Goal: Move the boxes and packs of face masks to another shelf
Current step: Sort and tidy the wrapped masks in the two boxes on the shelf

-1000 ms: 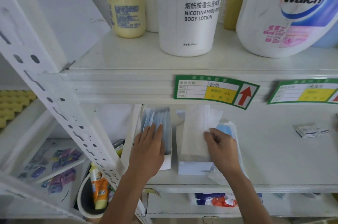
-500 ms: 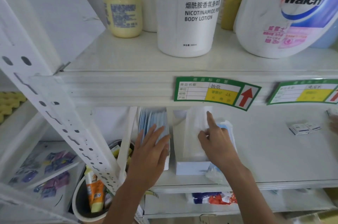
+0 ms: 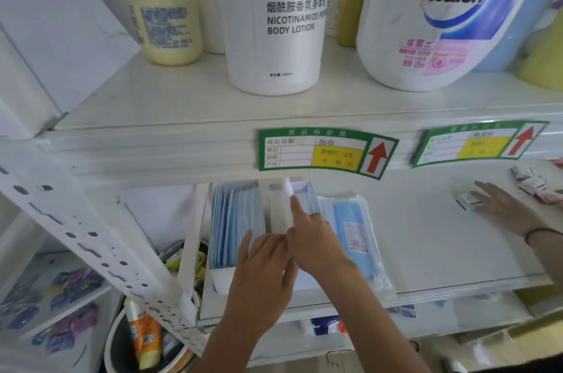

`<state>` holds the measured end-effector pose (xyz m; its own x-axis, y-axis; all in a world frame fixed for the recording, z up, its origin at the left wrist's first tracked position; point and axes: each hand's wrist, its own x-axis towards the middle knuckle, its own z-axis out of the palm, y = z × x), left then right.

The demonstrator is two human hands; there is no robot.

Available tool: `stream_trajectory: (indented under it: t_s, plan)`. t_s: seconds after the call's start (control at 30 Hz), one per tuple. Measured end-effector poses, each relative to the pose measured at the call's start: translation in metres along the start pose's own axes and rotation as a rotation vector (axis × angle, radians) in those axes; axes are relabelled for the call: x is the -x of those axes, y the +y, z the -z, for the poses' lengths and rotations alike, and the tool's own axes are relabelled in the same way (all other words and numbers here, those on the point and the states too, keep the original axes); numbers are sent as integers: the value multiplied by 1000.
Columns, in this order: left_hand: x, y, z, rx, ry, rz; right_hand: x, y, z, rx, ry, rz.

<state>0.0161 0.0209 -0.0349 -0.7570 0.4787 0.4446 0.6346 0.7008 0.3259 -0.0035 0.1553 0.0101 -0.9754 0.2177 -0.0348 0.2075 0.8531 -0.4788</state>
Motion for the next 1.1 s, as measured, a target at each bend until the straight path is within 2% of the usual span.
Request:
stream_trajectory:
  t_s: [0.17,0.27,0.37,0.5,0.6,0.8,0.97,1.1]
  plan:
    - [0,-7,2,65,77,79,-11,0,-9,-147,-233,-26]
    - [3,-10,5,106,69,90,-9,0,-14,-268,-301,-51]
    - [4,-12,5,113,61,98,-7,1,-16,-414,-255,-107]
    - [3,-3,3,80,26,84,-6,7,-10,-306,-163,-50]
    - [0,3,2,41,-16,42,-4,15,-3,-210,-31,-48]
    - [3,6,-5,-86,-131,33,10,13,-9,23,-98,-37]
    - [9,-2,1,57,-29,23,8,-1,-11,-142,-74,-63]
    - [13,-18,18,170,72,211,9,1,-16,-246,-25,0]
